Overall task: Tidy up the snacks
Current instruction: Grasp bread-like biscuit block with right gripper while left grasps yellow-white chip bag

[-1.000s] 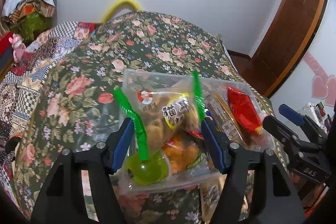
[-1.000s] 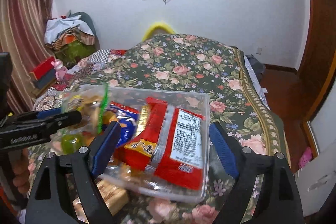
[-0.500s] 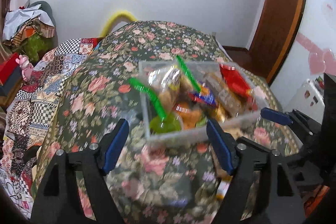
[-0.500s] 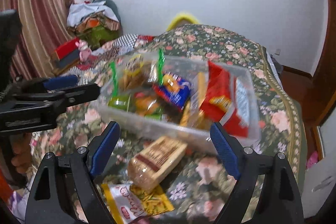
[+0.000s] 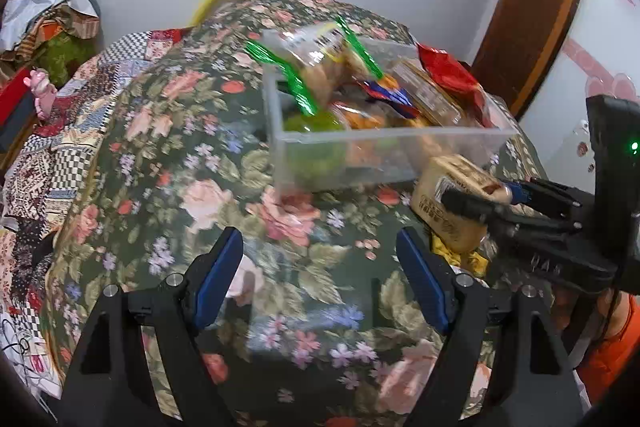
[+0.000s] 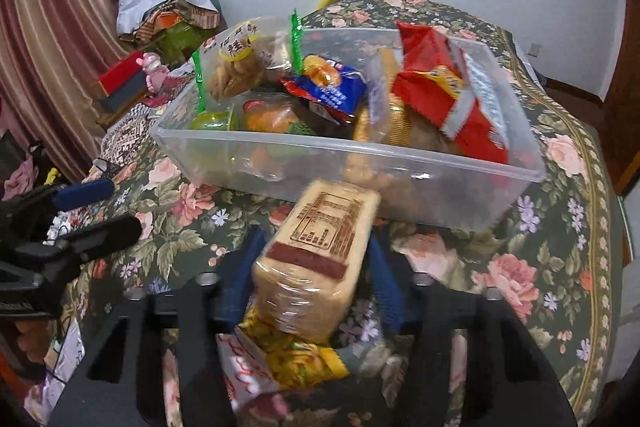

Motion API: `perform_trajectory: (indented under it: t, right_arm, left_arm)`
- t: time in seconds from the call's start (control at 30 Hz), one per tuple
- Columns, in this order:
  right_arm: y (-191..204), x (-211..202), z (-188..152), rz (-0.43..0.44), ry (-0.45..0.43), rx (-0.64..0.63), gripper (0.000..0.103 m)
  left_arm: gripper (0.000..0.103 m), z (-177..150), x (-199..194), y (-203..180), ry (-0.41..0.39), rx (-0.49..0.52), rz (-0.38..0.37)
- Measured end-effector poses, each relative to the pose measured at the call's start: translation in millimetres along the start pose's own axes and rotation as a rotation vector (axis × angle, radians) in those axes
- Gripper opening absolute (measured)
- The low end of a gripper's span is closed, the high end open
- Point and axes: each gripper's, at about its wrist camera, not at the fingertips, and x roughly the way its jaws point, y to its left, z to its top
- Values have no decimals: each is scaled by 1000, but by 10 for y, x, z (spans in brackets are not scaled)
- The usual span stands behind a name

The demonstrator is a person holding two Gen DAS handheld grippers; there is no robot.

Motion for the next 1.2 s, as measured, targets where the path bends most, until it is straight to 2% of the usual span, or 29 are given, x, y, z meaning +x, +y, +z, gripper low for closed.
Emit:
perform_trajectory:
  t: [0.27,0.5,0.7,0.77,0.83,0.9,0.97,1.07,1.2]
  right_arm:
    - [-173,-238,-209,-12,-18,42,33]
    - [-322,-447,-460,-39,-11,67,33]
    - [-411,-499,-641,-30,2,86,33]
    - [-427,-506,-649,-24,0,90,33]
    - [-405,-503,-649,-27,-4,76,33]
    - [-379,-500,-658,-27,-10,61,33]
    - [-376,-509,-662,-19,-13,61,33]
    - [-385,-524,-648,-5,-24,72,33]
    - [-364,-581,-594,4,-50,71,33]
  left_arm:
    - [79,-97,86,-326,46,31,-67]
    - [80,-239,260,-734,112,101,-122]
    - [80,-321,493,-916,166,126,-134]
    - [80,-345,503,-956,146,133,-116]
    - [73,-369,493,-975,122,130,-108]
    - [50,-380,484,-970,107,132,-100]
    - [40,-389,478,-949,101,123,-93]
    - [35,-357,467,-852,107,91,-115]
    - [34,-289,359,-740,79,72,-97]
